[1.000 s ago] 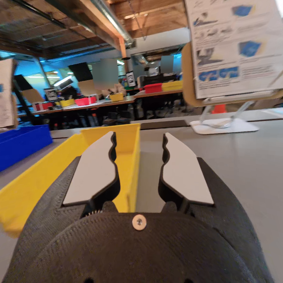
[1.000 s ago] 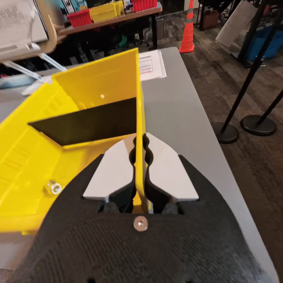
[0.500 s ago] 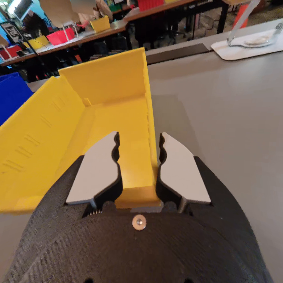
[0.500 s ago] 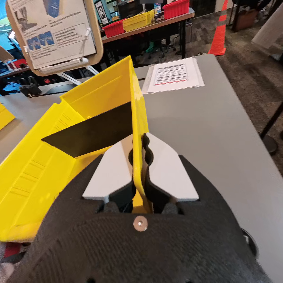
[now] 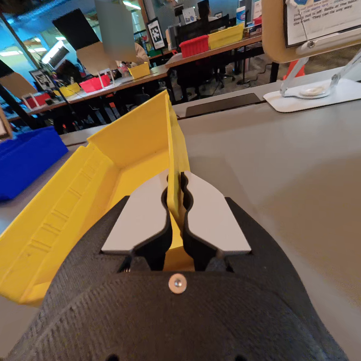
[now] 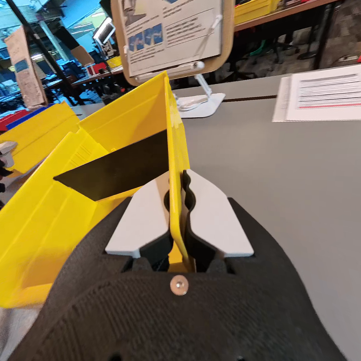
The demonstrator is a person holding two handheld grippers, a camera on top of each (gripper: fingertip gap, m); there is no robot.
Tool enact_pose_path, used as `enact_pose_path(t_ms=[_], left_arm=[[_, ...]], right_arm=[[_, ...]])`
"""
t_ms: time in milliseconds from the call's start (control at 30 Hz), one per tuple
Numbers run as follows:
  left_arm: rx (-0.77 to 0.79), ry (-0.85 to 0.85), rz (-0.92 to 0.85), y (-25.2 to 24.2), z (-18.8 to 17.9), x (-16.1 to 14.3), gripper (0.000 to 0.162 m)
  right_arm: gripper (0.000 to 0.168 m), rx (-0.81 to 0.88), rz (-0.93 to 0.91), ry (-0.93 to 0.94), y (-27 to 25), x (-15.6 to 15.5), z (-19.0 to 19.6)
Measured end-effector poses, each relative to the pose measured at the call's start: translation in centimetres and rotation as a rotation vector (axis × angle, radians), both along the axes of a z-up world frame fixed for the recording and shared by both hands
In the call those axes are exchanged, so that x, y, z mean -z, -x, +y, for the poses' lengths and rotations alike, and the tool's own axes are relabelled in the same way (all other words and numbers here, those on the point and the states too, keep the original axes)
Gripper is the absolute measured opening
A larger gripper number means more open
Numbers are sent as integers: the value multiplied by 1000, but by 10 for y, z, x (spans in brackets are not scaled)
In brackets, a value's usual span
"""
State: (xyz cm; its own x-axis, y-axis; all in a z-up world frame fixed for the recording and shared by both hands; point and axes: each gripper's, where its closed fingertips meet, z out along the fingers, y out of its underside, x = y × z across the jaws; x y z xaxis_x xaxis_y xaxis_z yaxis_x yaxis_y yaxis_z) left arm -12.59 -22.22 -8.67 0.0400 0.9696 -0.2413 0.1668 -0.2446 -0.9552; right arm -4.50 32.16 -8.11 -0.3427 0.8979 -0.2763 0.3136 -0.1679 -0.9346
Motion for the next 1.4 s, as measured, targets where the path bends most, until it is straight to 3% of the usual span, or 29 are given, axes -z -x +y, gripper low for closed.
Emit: enact_pose_path(t_ms=[33, 167, 400, 533, 733, 867, 1000, 1067, 1167, 1267, 1400], left_arm=[[-2, 33, 2, -2, -3, -4, 3], [-28, 144, 69, -19, -12, -50, 3], [-45, 50, 223, -65, -34, -145, 4], [-94, 28, 254, -87, -60, -170, 4], [-189, 76, 292, -96, -96, -184, 4], [-242, 93, 296, -98, -112, -183, 4], [-234, 80, 293, -97, -112, -182, 4], [-203, 65, 295, -95, -103, -182, 4], [-111, 55, 297, -91, -71, -185, 3], [54, 26, 308, -88, -9, -191, 3], [371, -4, 326, -98, 122, -191, 3]], right_arm=[[8, -24, 2, 8, 5, 3, -15], [8, -109, -12, 56, 33, 15, -82], [8, -185, -96, 193, 117, 46, -234], [8, -155, -88, 156, 150, 50, -319], [10, -46, -123, 167, 170, 59, -424], [26, -50, -91, 211, 158, 52, -480], [74, -259, -144, 183, 122, 57, -526], [79, -354, -101, 168, 99, 48, -526], [79, -445, 33, 161, 71, 23, -490], [77, -446, 45, 216, 56, 2, -418], [77, -325, 19, 280, 48, -13, -277]])
